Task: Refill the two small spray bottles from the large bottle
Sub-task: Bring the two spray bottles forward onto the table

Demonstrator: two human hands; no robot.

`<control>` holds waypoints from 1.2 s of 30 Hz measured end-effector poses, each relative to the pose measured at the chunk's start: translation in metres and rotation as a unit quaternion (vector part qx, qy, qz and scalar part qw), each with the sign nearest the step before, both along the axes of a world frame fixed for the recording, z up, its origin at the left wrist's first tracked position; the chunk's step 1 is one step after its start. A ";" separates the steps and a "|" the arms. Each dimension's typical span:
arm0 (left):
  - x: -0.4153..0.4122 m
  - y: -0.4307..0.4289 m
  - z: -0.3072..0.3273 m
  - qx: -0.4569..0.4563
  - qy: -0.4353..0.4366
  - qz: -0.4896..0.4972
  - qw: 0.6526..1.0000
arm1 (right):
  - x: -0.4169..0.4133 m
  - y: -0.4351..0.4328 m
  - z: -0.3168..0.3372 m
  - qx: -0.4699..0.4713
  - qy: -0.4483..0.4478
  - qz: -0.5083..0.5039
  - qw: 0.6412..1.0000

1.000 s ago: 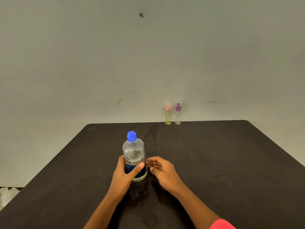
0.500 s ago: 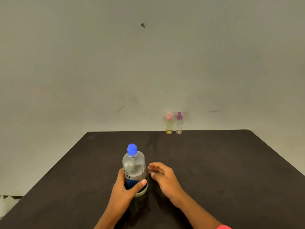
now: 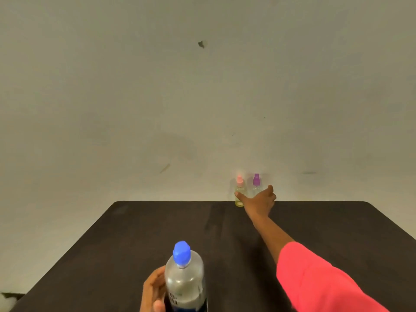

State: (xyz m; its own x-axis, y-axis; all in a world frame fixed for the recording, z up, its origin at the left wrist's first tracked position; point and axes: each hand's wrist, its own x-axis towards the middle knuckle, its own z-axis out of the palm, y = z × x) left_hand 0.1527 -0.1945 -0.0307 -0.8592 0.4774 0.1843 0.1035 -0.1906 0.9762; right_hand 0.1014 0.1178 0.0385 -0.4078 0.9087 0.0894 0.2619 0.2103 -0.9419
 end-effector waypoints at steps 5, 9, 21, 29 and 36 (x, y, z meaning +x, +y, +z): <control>-0.007 0.003 0.009 0.133 -0.034 0.134 0.981 | -0.027 0.007 -0.008 -0.026 -0.020 -0.014 0.999; -0.013 0.013 0.057 0.153 0.008 0.146 0.977 | -0.027 0.017 -0.017 -0.031 -0.007 -0.014 0.999; -0.148 0.171 0.077 -0.226 0.039 -0.095 0.969 | -0.016 0.047 -0.048 -0.038 0.039 0.075 0.996; -0.167 0.236 0.064 -0.307 0.114 -0.132 0.936 | -0.024 0.054 -0.060 0.021 0.040 0.070 0.996; -0.170 0.256 0.056 -0.282 0.152 -0.153 0.935 | -0.027 0.053 -0.064 0.055 0.032 0.106 0.992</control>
State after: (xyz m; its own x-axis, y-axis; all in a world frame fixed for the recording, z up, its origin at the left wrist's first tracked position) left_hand -0.0174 0.0619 0.0257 -0.6155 0.7870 0.0423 0.4172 0.2799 0.8646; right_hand 0.0747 0.1706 -0.0253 -0.5796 0.7858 0.2158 0.1408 0.3574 -0.9233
